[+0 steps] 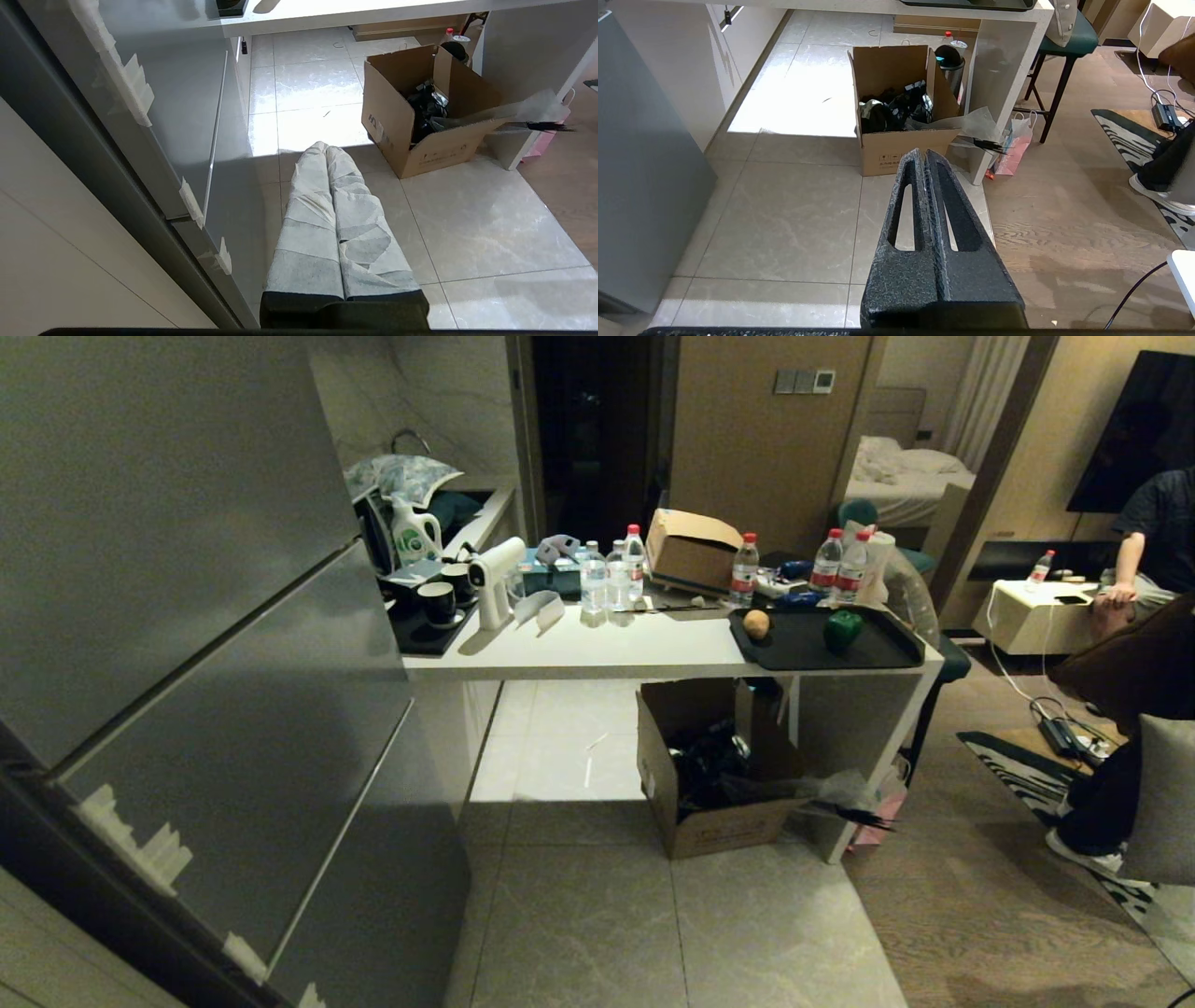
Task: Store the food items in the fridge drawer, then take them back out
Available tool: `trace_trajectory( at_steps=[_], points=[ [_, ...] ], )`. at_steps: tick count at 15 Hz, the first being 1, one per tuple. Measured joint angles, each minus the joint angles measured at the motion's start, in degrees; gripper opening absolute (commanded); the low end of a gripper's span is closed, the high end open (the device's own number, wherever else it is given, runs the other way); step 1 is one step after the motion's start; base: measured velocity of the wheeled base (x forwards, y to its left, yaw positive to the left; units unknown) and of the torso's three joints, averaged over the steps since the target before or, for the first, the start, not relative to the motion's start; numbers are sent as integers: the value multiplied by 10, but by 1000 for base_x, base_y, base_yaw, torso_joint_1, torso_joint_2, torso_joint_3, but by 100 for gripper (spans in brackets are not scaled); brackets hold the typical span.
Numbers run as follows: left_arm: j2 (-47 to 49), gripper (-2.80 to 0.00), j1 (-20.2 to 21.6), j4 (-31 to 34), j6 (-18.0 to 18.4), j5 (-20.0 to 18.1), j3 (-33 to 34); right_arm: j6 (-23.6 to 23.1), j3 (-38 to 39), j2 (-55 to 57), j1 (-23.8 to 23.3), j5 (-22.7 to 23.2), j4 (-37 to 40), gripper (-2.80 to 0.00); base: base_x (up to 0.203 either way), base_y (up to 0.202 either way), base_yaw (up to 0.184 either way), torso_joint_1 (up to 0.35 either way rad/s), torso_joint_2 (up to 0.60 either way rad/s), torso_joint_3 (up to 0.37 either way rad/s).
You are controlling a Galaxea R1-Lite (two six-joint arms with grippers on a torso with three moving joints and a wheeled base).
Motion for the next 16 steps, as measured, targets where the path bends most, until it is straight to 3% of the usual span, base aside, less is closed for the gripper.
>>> trace_trajectory(
  at_steps=[4, 7, 9, 12, 14, 16],
  points=[
    [36, -280, 0, 6, -2, 5, -38, 3, 0, 0, 0, -1, -1, -280, 0, 0, 0, 0, 0, 0],
    [162, -280, 1, -25, -12, 16, -76, 3, 0, 0, 0, 0, -1, -280, 0, 0, 0, 0, 0, 0],
    [279, -280, 3, -82, -31, 37, -91, 4, 0, 0, 0, -1, -1, -280, 0, 0, 0, 0, 0, 0],
    [457, -280, 8, -218, -56, 68, -103, 4, 0, 0, 0, -1, -1, -280, 0, 0, 0, 0, 0, 0],
    [546, -280, 32, -314, -65, 84, -111, 3, 0, 0, 0, -1, -1, -280, 0, 0, 0, 0, 0, 0],
    [590, -280, 64, -361, -62, 90, -120, 3, 0, 0, 0, -1, -1, -280, 0, 0, 0, 0, 0, 0]
  ],
)
